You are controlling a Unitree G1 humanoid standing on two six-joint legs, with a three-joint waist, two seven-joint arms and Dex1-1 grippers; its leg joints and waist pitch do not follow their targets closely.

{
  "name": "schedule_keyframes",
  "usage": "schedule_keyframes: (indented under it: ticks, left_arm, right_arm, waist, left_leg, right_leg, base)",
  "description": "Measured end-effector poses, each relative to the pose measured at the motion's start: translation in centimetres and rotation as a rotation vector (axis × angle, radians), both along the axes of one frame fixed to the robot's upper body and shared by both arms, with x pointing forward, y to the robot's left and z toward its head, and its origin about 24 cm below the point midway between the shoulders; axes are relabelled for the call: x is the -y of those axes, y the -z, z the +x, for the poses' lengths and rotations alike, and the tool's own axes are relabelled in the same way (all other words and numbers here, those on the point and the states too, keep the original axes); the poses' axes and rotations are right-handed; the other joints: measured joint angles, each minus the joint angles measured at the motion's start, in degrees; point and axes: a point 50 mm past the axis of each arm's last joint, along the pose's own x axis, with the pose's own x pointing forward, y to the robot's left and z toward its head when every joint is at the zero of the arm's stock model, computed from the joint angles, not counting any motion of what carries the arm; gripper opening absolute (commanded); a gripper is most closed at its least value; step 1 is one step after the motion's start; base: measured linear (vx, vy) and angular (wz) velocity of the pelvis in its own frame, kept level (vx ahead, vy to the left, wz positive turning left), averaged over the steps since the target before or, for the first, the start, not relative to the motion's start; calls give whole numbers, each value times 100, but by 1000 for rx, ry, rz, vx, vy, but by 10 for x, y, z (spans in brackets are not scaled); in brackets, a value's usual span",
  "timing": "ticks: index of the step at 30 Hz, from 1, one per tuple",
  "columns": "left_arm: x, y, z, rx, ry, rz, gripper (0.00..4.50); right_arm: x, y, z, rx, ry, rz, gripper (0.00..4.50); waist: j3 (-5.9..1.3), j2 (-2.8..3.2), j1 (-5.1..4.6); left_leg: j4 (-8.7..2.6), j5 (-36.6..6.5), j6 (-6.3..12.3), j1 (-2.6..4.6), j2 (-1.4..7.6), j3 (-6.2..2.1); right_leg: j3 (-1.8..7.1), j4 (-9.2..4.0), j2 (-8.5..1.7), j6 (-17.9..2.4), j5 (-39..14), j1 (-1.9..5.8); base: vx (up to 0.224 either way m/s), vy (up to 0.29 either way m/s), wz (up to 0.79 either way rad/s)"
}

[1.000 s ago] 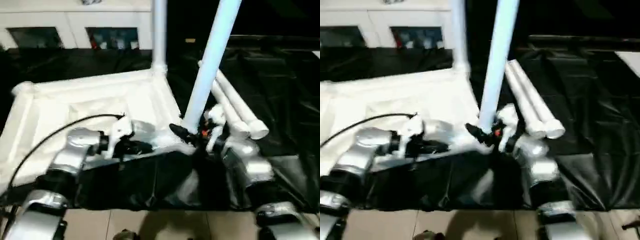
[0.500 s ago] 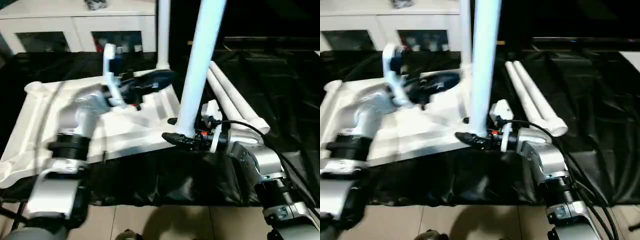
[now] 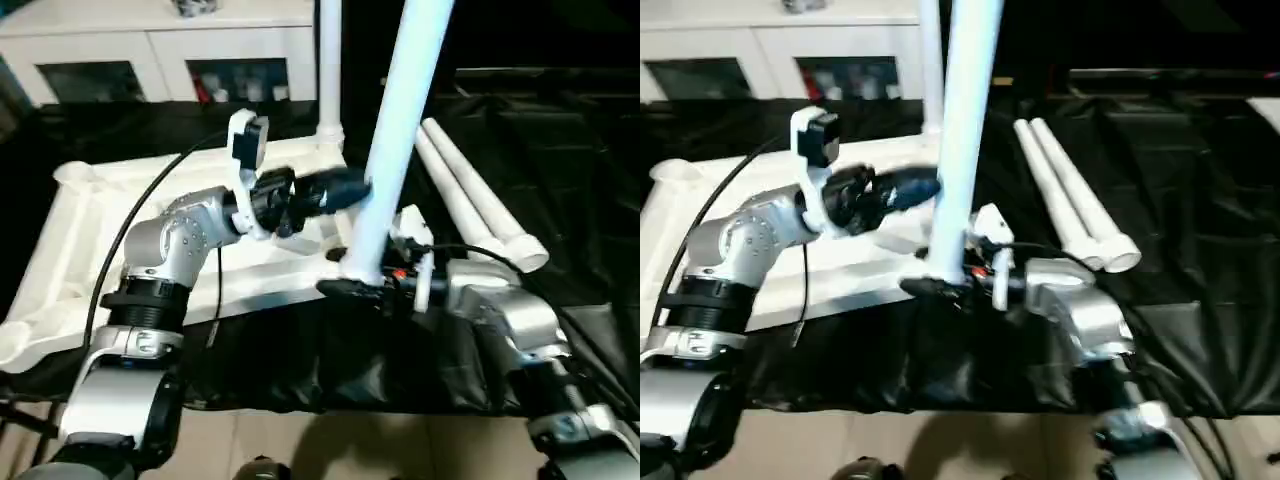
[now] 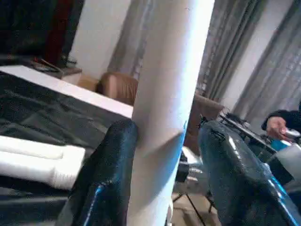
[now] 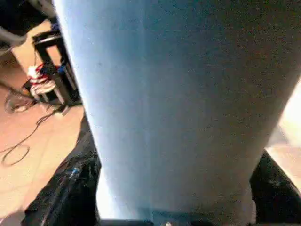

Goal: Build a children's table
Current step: Insert table leg to table base

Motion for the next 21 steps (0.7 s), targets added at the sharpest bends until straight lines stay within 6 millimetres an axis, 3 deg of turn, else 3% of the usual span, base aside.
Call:
schedule_keyframes:
  ticks: [5,7,11,13,21]
  left_arm:
    - [27,0,-2,16,-7,-35,291]
    - [32,0,0,29,-45,-38,254]
    - [30,-1,6,9,-146,-49,253]
    - [27,-2,7,-5,-177,-68,206]
    - [22,-12,11,-105,-309,-104,187]
  right_arm:
    - [-5,4,-3,-5,-37,-44,277]
    - [-6,5,-4,-8,-33,-52,277]
    - [-2,5,-1,-20,6,-57,276]
    - [-2,5,-1,-22,9,-58,274]
    - [-9,-1,3,-16,42,2,274]
  waist:
    - [-2,5,-17]
    - [-2,5,-36]
    - [-2,4,-44]
    - [2,-4,-37]
    - [2,-52,-7]
  left_leg:
    - [3,1,1,3,2,-2]
    - [3,3,5,3,3,-2]
    - [4,9,14,3,5,-3]
    - [5,15,24,2,5,-3]
    - [13,16,28,-3,4,-2]
  right_leg:
    - [-2,2,0,2,2,4]
    - [-2,4,2,3,2,3]
    - [-4,5,4,4,2,3]
    - [-5,4,4,4,2,3]
    - [-3,8,2,5,2,0]
  base:
    - [0,0,0]
    - [0,0,0]
    - [0,0,0]
    - [0,0,0]
    - [0,0,0]
